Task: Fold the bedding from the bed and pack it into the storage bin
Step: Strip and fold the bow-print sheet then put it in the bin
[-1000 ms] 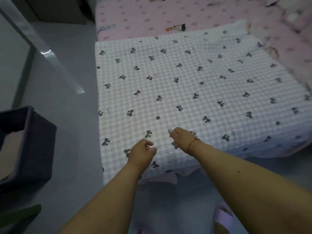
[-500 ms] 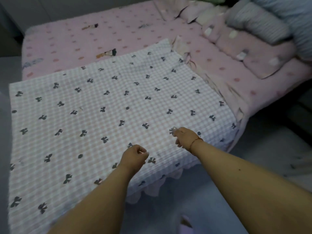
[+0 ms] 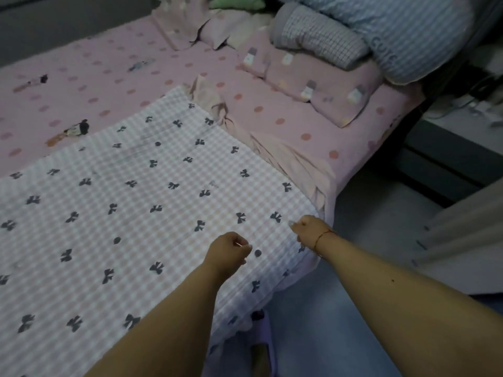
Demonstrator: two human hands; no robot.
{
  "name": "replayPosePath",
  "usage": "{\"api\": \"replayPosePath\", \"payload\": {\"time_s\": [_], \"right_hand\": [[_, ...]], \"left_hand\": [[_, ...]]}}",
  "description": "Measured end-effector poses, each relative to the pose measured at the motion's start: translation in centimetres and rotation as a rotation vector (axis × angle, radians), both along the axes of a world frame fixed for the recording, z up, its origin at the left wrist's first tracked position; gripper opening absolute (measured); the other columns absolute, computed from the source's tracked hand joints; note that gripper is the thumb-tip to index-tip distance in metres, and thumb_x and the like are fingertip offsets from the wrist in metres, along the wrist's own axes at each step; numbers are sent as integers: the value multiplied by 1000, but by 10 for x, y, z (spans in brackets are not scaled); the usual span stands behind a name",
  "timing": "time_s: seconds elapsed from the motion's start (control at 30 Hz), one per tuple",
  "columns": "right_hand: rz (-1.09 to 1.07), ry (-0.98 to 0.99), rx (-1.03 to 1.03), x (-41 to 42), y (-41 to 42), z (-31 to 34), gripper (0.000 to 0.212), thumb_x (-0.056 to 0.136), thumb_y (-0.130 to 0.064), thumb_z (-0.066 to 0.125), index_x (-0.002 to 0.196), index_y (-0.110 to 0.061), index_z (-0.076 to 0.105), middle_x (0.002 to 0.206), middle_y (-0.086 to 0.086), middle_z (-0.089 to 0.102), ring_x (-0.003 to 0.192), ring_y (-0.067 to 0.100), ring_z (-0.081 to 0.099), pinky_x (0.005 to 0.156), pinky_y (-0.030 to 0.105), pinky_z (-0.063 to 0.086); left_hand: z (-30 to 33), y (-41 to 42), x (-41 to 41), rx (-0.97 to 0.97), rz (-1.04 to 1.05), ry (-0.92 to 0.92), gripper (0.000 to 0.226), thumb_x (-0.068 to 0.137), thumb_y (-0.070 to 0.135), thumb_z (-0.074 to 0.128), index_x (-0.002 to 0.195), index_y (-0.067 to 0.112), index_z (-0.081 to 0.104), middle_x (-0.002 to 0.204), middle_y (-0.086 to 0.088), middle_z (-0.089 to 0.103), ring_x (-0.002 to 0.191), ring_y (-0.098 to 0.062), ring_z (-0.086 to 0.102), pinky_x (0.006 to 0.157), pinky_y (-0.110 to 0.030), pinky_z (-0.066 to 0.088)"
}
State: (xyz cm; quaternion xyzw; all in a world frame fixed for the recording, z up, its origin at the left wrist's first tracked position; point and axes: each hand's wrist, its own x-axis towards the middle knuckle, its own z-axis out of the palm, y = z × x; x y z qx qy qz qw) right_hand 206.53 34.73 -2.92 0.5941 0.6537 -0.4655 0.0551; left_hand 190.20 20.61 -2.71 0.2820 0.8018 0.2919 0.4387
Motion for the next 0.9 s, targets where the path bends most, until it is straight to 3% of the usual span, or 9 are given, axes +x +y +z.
{"api": "replayPosePath", "payload": {"time_s": [0.2,0.37,0.43,0.5,0.57,0.7,0.9], "right_hand": [[-63,-35,-16,-2,68,-21,34,91,-47,51,71,-21,43,98,9,55,94,24,56,96,40,48],[-50,-105,-27,-12,108,-40,31,92,-42,53,74,-17,49,106,15,63,98,27,59,95,37,49],[-46,-115,-41,-13,122,-51,29,91,-42,55,90,-13,58,115,15,63,103,28,60,95,35,48],[-56,-110,-57,-11,135,-61,43,89,-42,58,121,-13,54,130,11,54,114,27,55,95,28,45],[-28,-121,-73,-13,154,-74,57,89,-41,60,135,-12,43,139,10,46,120,28,51,94,28,42],[92,-168,-98,-24,172,-92,72,86,-43,62,142,-12,31,144,10,38,128,29,43,107,34,37],[275,-246,-180,-39,186,-120,79,81,-49,66,140,-6,35,142,12,43,126,28,45,106,33,39]], "left_hand": [[-19,86,-24,-10,-78,-20,11,88,19,64,85,8,63,82,-8,68,68,-17,65,72,-38,56],[-38,140,-34,-45,-124,-49,15,88,19,64,89,5,63,80,-8,67,67,-17,64,68,-34,55],[-47,156,-33,-67,-137,-63,15,88,20,65,89,5,63,80,-9,67,68,-18,64,68,-34,55],[-56,169,-31,-92,-144,-73,14,88,19,64,88,5,63,80,-8,67,67,-17,63,68,-33,55],[-69,183,-31,-115,-142,-75,13,88,19,63,88,6,64,79,-7,67,65,-16,63,69,-34,57],[-84,194,-32,-134,-112,-59,11,89,19,61,87,9,64,79,-5,67,66,-15,64,74,-37,57],[-103,204,-27,-168,-37,-68,12,88,20,62,86,9,64,78,-5,67,66,-16,63,74,-36,57]]}}
